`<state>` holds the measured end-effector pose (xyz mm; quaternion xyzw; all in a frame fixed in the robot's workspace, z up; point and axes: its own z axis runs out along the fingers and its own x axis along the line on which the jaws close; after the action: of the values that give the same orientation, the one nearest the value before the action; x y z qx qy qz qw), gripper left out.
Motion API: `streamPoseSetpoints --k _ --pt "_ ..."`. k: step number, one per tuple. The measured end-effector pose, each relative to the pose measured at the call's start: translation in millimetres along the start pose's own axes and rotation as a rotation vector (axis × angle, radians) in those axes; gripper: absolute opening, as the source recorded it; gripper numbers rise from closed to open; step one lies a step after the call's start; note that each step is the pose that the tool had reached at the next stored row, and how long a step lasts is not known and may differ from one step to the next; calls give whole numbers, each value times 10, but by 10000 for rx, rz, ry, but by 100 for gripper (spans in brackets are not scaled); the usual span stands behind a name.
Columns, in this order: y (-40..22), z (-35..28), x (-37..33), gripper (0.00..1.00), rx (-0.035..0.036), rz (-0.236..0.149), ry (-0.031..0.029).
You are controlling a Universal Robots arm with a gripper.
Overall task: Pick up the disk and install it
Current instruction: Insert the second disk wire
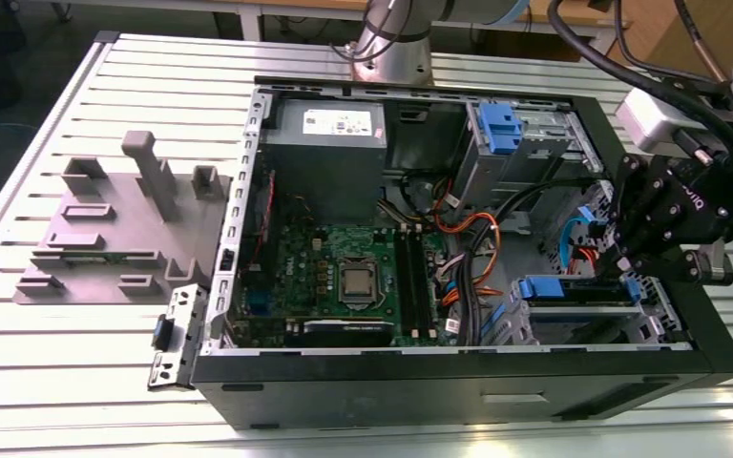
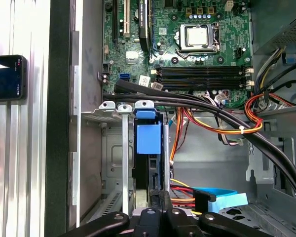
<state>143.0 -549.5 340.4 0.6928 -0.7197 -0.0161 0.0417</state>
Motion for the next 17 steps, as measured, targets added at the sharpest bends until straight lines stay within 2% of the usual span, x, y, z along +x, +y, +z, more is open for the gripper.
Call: streamPoseSetpoints --k 3,6,10,15,17 --pt "18 1 0 11 32 2 -1" --pt "44 6 1 11 149 6 -8" --pt "51 -2 2 11 190 8 -6" --pt "68 -103 5 11 222 9 -10" --pt "84 -124 4 11 233 10 -12"
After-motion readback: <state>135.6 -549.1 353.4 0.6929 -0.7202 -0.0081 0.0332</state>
